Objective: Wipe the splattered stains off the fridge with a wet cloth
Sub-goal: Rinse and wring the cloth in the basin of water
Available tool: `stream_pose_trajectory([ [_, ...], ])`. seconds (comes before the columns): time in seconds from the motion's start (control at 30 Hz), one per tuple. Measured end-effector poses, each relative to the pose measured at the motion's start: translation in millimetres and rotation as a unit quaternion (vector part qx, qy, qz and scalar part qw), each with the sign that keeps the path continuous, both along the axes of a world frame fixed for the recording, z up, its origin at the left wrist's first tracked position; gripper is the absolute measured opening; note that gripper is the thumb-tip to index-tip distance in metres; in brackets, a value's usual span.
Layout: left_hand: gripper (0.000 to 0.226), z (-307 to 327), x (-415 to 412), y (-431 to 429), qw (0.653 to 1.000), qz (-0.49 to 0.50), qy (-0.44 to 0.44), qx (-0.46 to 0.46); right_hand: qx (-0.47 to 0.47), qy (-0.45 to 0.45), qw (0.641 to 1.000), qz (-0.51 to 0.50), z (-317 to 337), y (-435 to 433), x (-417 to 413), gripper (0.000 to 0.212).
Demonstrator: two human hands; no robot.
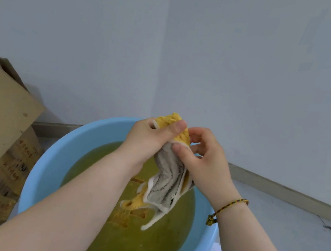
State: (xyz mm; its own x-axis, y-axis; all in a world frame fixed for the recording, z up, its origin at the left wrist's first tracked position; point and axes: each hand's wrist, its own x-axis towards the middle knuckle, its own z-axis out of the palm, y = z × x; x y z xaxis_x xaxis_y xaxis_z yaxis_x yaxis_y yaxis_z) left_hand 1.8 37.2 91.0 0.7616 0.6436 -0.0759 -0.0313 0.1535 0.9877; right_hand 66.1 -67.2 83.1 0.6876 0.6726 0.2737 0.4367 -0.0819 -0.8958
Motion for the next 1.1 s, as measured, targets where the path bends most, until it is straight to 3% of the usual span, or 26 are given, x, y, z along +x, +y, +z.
stream_pose_trajectory([
  [0.1, 0.036, -4, -4, 1, 0.984, -0.113, -0.059, -0.121, 0.071, 0.112, 0.991, -0.038, 0, -7, 7, 0.024],
  [0.2, 0.015, -7, -5, -3, 0.975, -0.115, -0.082, -0.171, 0.104, 0.216, 0.970, -0.051, -3, -12, 10, 0.018],
  [0.33, 0.014, -12, 1, -20, 0.996, -0.065, -0.035, -0.058, 0.103, 0.239, 0.961, -0.089, -11, -8, 5, 0.021],
  [0.43, 0.016, -12, 4, -25, 0.999, -0.018, -0.030, 0.012, 0.105, 0.286, 0.952, -0.041, -11, -12, 3, 0.032],
  [0.5, 0.018, -12, 6, -25, 0.998, -0.002, -0.043, 0.043, 0.066, 0.229, 0.971, -0.019, -11, -15, 0, 0.020],
  [0.57, 0.019, -12, 5, -25, 0.997, -0.009, -0.045, 0.065, 0.052, 0.178, 0.981, -0.052, -11, -15, 1, 0.007],
  [0.7, 0.023, -14, 5, -28, 0.996, -0.049, -0.056, 0.056, 0.045, 0.171, 0.978, -0.113, -14, -13, 8, 0.028],
  [0.83, 0.027, -14, 5, -27, 0.994, -0.058, -0.063, 0.068, 0.068, 0.209, 0.968, -0.122, -12, -11, 9, 0.029],
  [0.97, 0.039, -17, 6, -24, 0.985, -0.071, -0.051, 0.147, 0.122, 0.283, 0.947, -0.085, -11, -13, 10, 0.031],
  [1.03, 0.049, -21, 8, -26, 0.976, -0.081, -0.011, 0.199, 0.119, 0.276, 0.948, -0.102, -13, -14, 10, 0.024],
  [1.1, 0.051, -27, 9, -30, 0.968, -0.025, 0.019, 0.250, 0.118, 0.246, 0.953, -0.129, -13, -13, 11, 0.027],
])
